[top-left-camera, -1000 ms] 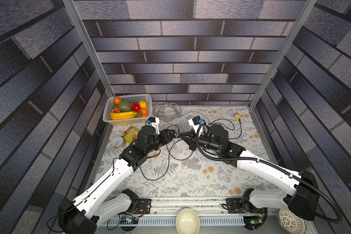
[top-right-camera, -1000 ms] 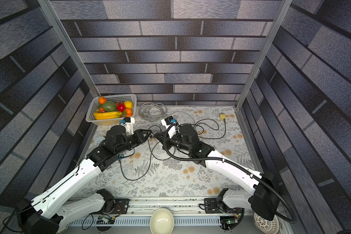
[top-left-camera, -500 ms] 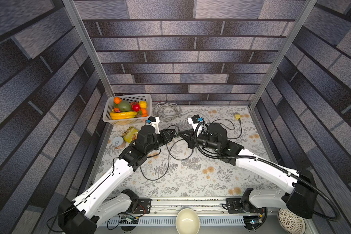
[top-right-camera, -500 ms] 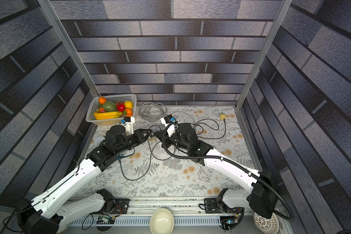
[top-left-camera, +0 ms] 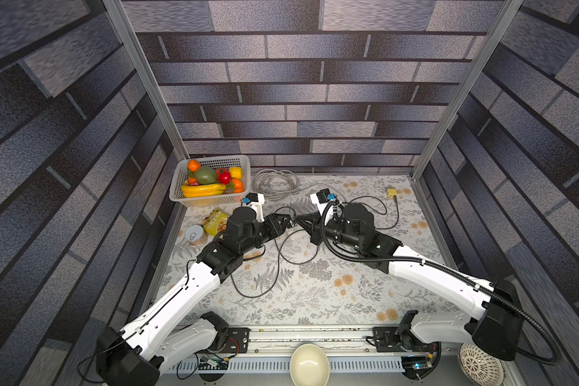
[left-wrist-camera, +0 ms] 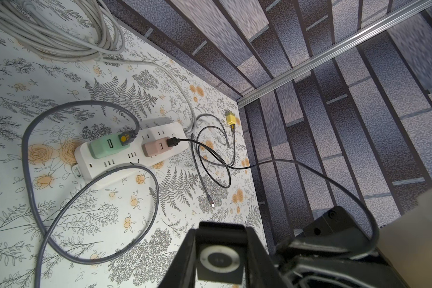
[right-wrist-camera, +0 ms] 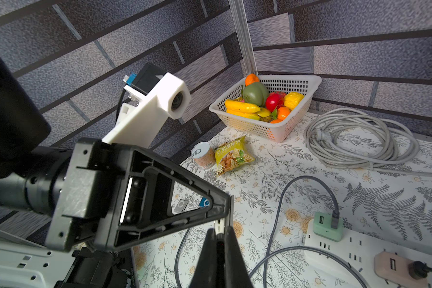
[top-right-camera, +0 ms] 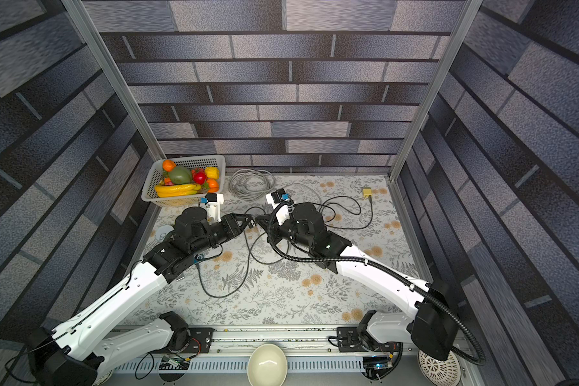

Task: Charge mp3
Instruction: Insert the charging cable into the MP3 player.

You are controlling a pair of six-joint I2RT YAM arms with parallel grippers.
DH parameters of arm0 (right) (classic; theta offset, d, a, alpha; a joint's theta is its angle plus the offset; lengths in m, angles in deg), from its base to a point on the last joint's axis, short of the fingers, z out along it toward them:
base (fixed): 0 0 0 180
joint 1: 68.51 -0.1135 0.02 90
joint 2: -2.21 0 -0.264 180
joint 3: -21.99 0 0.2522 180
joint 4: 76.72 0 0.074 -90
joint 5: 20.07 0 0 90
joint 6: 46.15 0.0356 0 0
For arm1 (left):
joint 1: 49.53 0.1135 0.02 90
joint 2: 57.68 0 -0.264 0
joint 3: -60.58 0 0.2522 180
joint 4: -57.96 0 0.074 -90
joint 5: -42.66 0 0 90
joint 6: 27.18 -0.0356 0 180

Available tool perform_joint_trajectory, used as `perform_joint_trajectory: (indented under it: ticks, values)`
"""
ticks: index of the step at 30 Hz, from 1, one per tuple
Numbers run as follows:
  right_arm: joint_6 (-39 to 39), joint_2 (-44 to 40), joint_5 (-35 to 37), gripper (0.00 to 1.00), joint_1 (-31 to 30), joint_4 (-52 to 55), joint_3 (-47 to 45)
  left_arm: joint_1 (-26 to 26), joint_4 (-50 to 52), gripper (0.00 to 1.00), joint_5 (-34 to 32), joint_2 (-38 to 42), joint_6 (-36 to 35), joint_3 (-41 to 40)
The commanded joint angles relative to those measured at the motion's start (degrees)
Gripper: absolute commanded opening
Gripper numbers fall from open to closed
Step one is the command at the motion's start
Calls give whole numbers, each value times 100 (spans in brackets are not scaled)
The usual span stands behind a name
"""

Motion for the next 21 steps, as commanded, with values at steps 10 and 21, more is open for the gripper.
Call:
perform_joint_trajectory:
  ticks: [10,21]
  values:
    - [48,82,-209,0,-36,1,101,-25,-149,9,-4,157,-113,-51]
    - [45,187,-70,0,-33,19,82,-25,-276,9,103,192,-106,-60]
